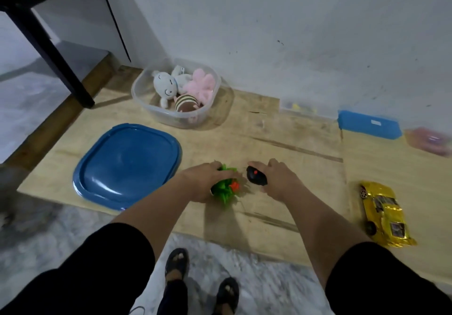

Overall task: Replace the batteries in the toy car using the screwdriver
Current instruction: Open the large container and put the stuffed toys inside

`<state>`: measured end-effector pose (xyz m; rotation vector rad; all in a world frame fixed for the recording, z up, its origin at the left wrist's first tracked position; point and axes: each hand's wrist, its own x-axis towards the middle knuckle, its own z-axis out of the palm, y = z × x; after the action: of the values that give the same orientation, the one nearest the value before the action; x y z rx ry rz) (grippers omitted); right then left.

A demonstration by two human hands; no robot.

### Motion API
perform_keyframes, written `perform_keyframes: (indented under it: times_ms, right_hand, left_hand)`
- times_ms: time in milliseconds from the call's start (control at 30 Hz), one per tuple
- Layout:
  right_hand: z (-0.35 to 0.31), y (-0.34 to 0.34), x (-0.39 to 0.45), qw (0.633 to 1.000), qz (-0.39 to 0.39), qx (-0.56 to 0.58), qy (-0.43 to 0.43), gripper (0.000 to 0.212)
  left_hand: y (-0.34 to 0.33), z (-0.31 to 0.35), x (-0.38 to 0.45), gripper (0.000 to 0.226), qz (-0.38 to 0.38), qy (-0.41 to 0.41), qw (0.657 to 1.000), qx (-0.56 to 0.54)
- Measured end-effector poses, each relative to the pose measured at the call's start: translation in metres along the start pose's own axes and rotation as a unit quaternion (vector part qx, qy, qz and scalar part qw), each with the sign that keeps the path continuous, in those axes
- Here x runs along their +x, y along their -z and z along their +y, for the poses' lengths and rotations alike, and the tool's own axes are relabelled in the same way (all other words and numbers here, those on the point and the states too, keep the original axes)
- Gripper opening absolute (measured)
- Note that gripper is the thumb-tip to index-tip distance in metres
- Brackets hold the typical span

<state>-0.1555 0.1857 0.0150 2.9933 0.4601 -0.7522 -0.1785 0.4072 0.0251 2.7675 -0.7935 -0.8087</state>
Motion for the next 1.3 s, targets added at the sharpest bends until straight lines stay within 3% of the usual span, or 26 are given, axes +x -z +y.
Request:
perform_keyframes:
  times_ms: [100,233,367,567,900,1133,1300]
  right_hand:
    - [-0.001,0.004,-0.001,0.999,0.015,0.033,0.002,0.069]
    - [-0.012,0.04,0.006,0.995,0.066,0.081,0.001,0.07]
    - [-0.037,0.088,0.029,0.983,0.143,0.107,0.037,0.068]
    - [-0.09,0.142,0.078,0.973,0.197,0.114,0.047,0.062]
    - [-0.169,0.154,0.171,0.972,0.185,0.134,-0.047,0.057]
    - [-0.175,0.14,0.203,0.979,0.164,0.069,-0.103,0.052]
    - [-0.17,0.138,0.205,0.975,0.199,-0.01,-0.094,0.052]
  left_hand:
    - [0.002,-0.005,-0.008,0.077,0.051,0.037,0.996,-0.069]
    - [0.04,-0.019,-0.023,0.077,0.183,0.07,0.974,-0.117]
    - [0.09,-0.052,-0.034,0.075,0.301,0.109,0.945,-0.061]
    - [0.133,-0.12,-0.033,0.072,0.353,0.194,0.914,-0.04]
    - [0.139,-0.207,0.014,0.077,0.245,0.252,0.935,-0.049]
    - [0.118,-0.23,0.04,0.076,0.194,0.204,0.957,0.071]
    - [0.116,-0.24,0.04,0.071,0.155,0.166,0.974,0.019]
